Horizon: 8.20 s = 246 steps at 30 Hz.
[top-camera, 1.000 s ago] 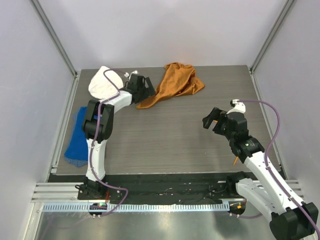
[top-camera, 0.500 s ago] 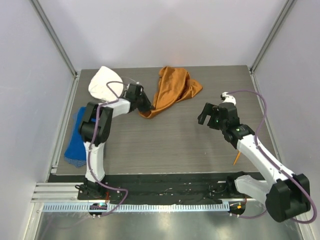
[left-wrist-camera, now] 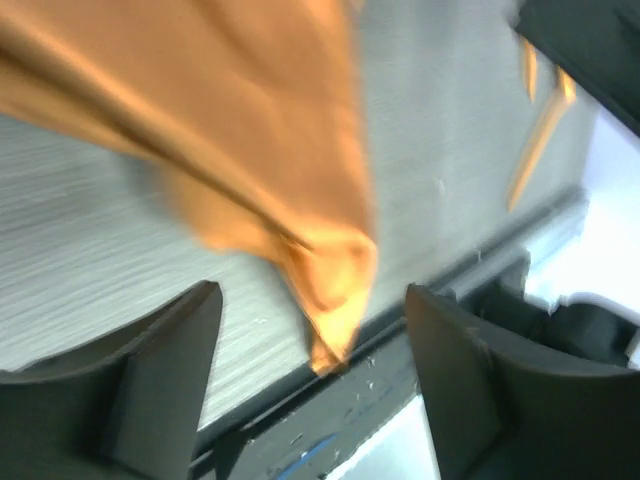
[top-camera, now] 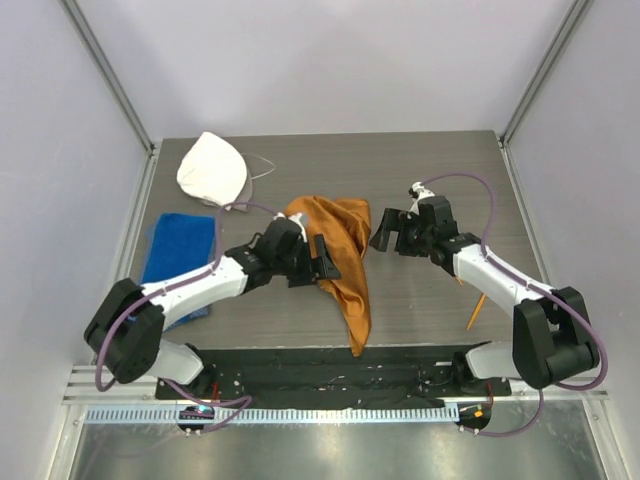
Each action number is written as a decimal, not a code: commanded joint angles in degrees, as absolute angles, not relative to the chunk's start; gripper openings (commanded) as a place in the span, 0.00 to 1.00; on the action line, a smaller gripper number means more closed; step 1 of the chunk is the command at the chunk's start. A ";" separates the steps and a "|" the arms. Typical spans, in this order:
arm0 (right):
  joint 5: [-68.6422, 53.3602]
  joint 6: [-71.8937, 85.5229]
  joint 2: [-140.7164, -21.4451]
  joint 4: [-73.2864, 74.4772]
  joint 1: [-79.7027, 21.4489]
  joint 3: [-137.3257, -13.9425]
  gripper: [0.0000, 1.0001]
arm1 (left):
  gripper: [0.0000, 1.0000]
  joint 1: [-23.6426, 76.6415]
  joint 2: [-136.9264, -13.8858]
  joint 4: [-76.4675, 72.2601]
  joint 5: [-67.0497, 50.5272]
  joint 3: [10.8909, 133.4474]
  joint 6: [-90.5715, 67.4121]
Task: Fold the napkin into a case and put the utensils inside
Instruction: Move the crumpled napkin to the center of the board, then pick up the crumpled napkin from the center of the board, then flatten out the crumpled napkin at the center of the board.
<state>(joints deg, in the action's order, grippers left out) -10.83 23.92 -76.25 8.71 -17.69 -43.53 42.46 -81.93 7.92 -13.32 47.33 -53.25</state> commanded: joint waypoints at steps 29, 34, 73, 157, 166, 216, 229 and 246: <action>-3.24 23.64 -69.35 10.81 -41.39 -32.79 0.83 | 0.67 24.61 -103.62 21.71 7.38 68.99 -48.96; -5.01 25.57 -69.08 6.87 -43.42 -30.15 0.80 | 0.32 24.61 -103.71 21.36 6.51 69.52 -47.82; 6.26 12.57 -36.73 30.76 -43.95 -72.25 0.01 | 0.00 24.61 -37.60 8.96 -13.31 72.87 -34.98; 19.33 27.42 -101.08 18.81 -53.96 -61.96 0.13 | 0.38 24.52 -73.39 17.31 5.98 35.07 -55.02; 23.91 28.92 -88.18 20.74 -52.74 -56.17 0.06 | 0.39 24.52 -71.28 19.16 6.59 35.95 -52.12; 21.27 30.57 -77.01 20.12 -38.94 -42.56 0.01 | 0.50 28.57 -91.84 29.09 4.56 50.71 -47.72; 22.77 41.22 -43.16 30.40 -27.07 -31.02 0.01 | 0.48 28.48 -93.00 44.54 27.38 64.33 -41.24; 15.21 40.69 -42.27 24.44 -27.16 -28.83 0.01 | 0.53 41.74 -63.45 49.14 13.01 38.50 -69.94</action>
